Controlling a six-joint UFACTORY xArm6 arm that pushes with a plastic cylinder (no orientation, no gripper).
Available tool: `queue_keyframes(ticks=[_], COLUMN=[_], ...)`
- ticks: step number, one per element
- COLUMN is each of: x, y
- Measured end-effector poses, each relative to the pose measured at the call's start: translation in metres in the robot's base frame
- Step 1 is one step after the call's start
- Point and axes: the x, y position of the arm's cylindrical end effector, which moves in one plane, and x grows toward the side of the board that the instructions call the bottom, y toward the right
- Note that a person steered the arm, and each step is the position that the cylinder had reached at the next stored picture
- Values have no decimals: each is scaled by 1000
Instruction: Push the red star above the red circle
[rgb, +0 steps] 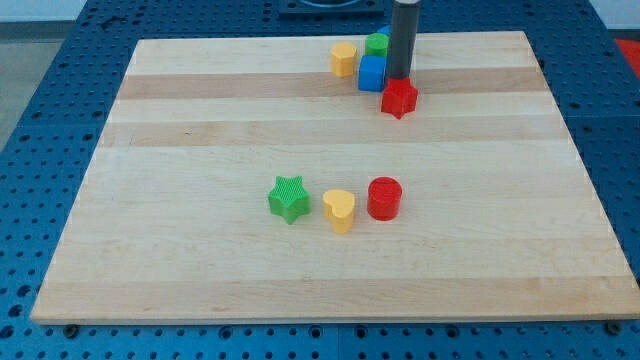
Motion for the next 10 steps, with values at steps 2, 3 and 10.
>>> queue_keyframes(ticks=[2, 3, 10], x=[26, 26, 35], y=[-15, -54, 20])
